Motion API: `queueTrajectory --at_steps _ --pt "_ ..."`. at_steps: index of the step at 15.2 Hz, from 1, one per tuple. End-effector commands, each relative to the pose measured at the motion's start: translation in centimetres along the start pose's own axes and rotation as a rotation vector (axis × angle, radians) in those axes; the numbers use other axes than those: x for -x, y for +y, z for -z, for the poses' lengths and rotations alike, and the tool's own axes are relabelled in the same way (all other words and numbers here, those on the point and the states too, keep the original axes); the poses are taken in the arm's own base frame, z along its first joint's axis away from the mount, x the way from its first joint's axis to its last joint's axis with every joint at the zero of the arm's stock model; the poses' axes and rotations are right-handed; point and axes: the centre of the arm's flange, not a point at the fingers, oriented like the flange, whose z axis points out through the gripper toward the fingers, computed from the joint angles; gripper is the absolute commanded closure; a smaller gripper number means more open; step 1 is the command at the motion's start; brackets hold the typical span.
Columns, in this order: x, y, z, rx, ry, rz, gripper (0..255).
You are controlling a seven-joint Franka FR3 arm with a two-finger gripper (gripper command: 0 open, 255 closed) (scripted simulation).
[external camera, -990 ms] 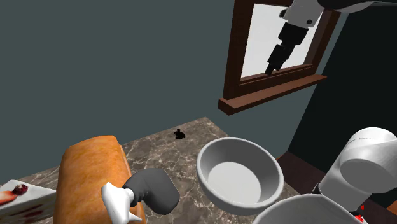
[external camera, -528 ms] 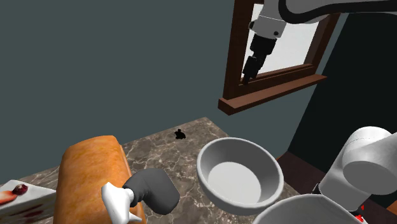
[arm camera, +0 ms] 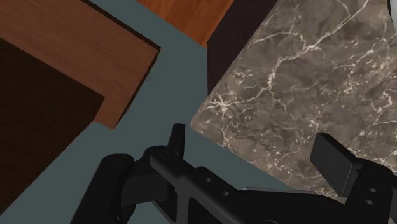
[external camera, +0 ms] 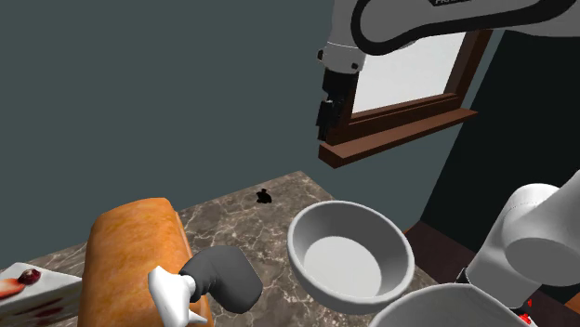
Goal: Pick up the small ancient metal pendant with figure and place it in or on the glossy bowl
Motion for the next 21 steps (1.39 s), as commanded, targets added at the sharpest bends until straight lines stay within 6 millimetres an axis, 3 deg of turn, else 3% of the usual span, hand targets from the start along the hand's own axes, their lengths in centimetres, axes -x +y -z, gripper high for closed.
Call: queueTrajectory --at_steps 1,9,16,21 --pt "-1.9 -1.9 -1.5 -0.003 -0.018 0.036 0" --pt "-8.4 -9.2 -6.9 -0.01 -0.089 0.178 0" --pt "-12.8 -16.3 -12.0 -0.016 -0.15 0.302 0" --pt "-12.4 -16.3 -14.6 -0.016 -0.15 0.302 0"
